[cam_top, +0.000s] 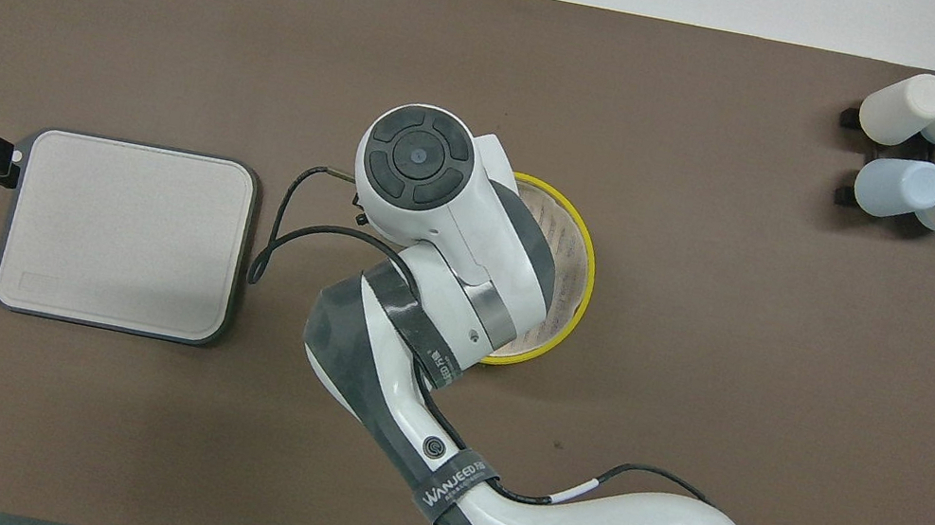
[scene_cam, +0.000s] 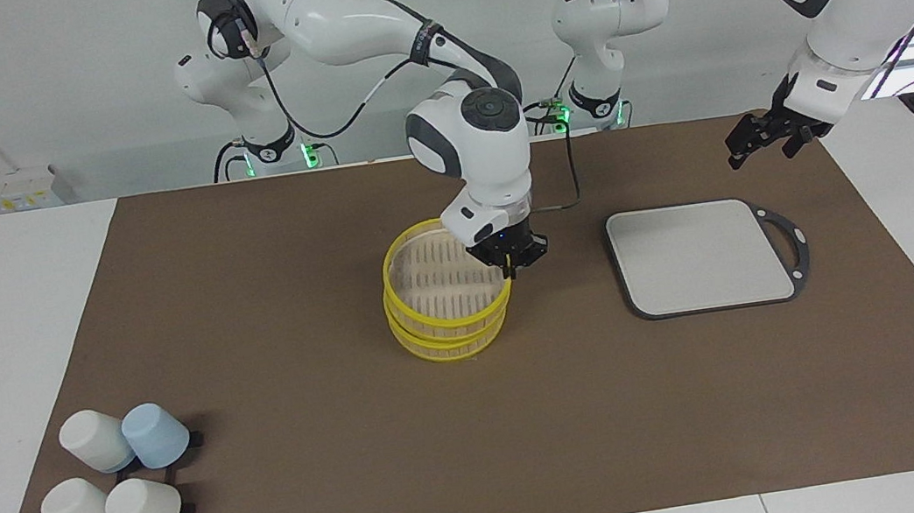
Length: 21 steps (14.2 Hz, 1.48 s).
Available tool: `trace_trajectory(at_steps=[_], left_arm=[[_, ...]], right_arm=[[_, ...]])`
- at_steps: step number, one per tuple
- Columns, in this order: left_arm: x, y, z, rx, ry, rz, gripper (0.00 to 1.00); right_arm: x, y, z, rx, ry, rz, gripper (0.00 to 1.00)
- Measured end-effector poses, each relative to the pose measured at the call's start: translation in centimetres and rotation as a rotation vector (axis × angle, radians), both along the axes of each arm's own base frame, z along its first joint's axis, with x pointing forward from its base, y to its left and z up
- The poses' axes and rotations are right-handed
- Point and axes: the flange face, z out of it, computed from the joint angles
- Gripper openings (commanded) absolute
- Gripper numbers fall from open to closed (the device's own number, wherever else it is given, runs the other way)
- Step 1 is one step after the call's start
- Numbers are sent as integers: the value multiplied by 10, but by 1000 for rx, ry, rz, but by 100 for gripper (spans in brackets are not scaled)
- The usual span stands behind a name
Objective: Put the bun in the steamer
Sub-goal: 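Open the right gripper and withdraw it from the lid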
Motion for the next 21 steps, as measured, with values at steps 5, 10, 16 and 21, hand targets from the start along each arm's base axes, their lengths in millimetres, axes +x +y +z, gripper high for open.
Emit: trace_trajectory(at_steps=[5,10,16,21], left_arm=[[0,0,0,0,0,0,100],[0,0,0,0,-1,0,100],[0,0,0,0,-1,0,100],[0,0,0,0,-1,0,100]], right_arm=[[2,-2,2,2,-2,-4,0],[7,-10,2,4,-1,-18,0],[7,-10,2,4,-1,-18,88],[8,-11,5,2,-8,-15,100]])
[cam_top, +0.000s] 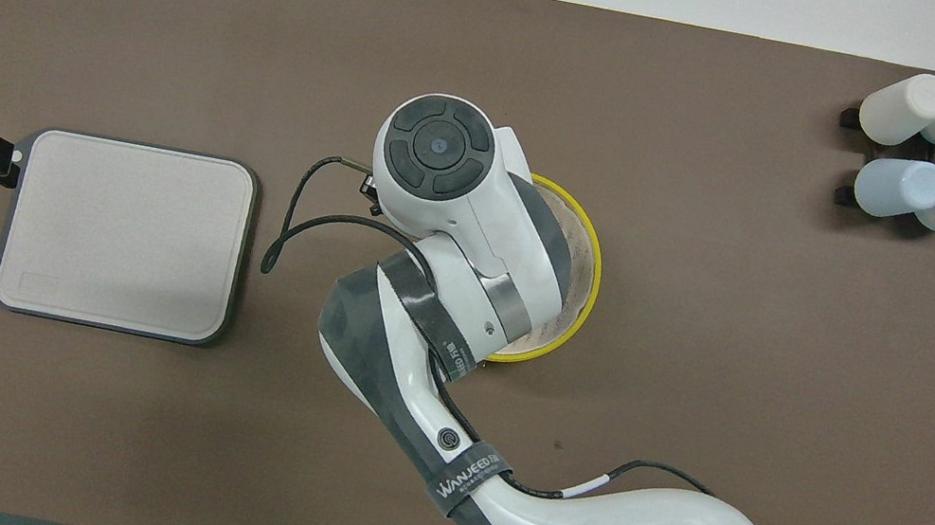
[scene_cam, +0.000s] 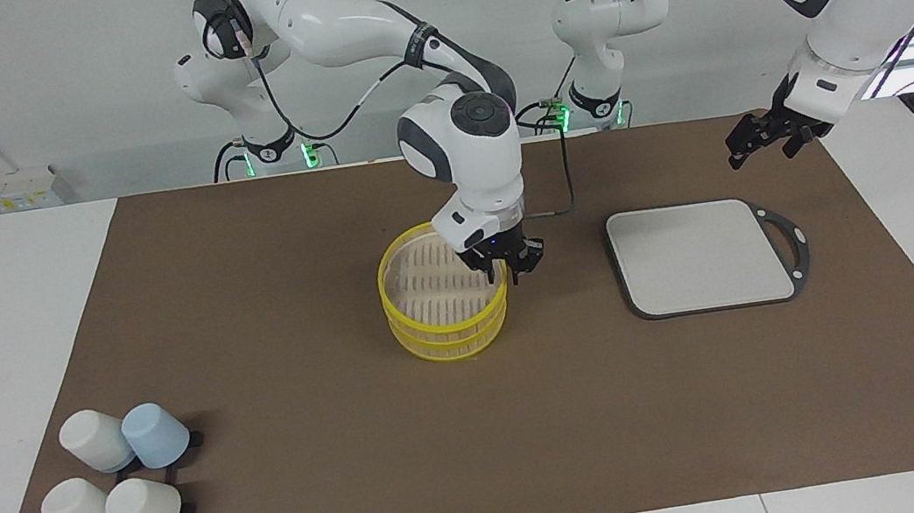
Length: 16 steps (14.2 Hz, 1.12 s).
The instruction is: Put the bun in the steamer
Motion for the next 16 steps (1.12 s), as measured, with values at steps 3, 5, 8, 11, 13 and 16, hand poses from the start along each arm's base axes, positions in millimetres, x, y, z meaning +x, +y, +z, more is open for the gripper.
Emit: trace_trajectory(at_steps=[3,5,8,11,13,16], left_arm=[[0,0,0,0,0,0,100],[0,0,0,0,0,0,100],[0,0,0,0,0,0,100],[0,0,0,0,0,0,100],[0,0,0,0,0,0,100],[0,0,0,0,0,0,100]], right_arm=[[22,-33,25,-3,-47,17,100],[48,-94,60,-15,-67,75,100],[69,-194,110,-47,-65,179,100],[81,-290,129,-77,-32,272,100],[86,-358,130,-87,7,346,100],[74,-435,139,-78,82,332,100]])
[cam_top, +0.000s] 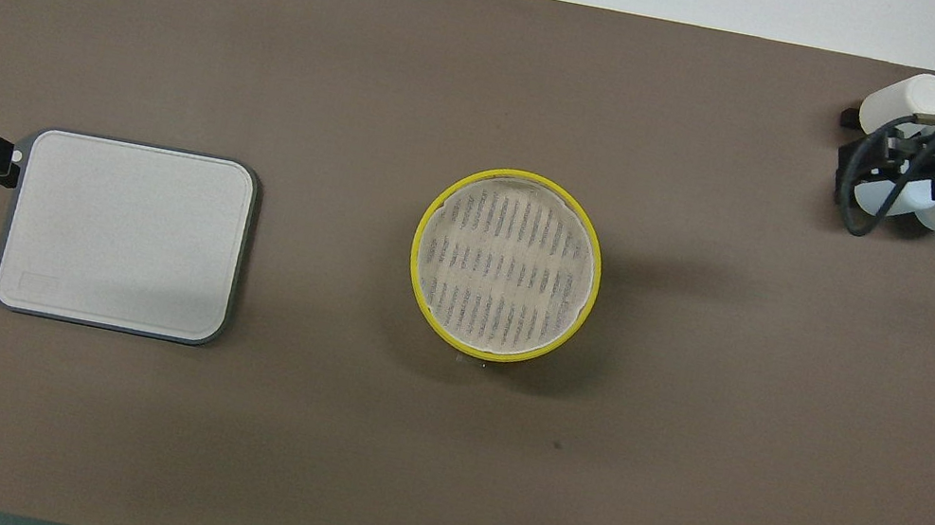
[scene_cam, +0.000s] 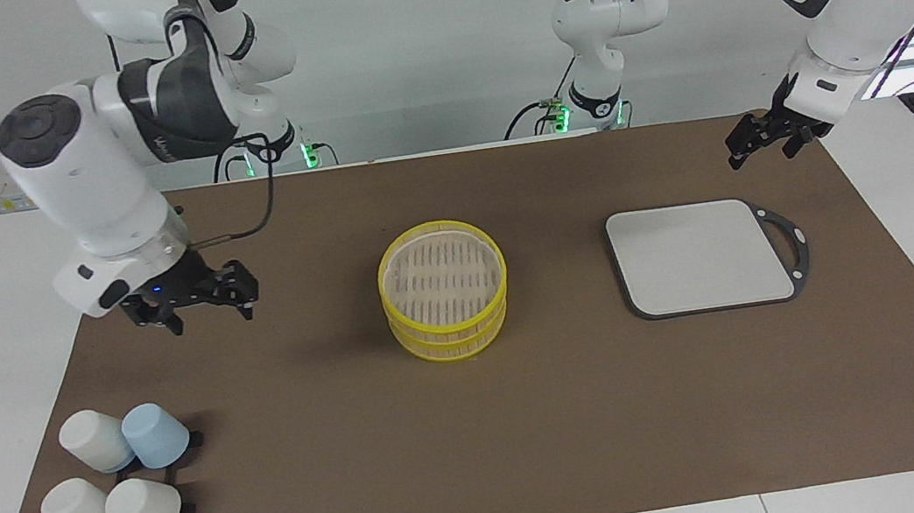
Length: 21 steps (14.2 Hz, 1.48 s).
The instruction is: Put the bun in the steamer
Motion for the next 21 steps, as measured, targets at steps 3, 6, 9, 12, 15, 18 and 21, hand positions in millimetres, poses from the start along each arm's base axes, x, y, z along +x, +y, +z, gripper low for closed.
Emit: trace_trajectory(at_steps=[3,6,9,12,15,18,21], left_arm=[[0,0,0,0,0,0,100],[0,0,0,0,0,0,100],[0,0,0,0,0,0,100],[0,0,0,0,0,0,100],[0,0,0,0,0,0,100],[0,0,0,0,0,0,100],[0,0,0,0,0,0,100]], right_arm=[[-30,-24,16,0,27,-32,100],[-70,-30,18,-2,-4,-45,100],[-90,-40,20,-3,-18,-32,100],[-92,-50,23,-2,-6,-34,100],[-91,-49,40,-1,0,-33,100],[-89,-49,46,-1,-5,-33,100],[-87,-50,41,0,4,-34,100]])
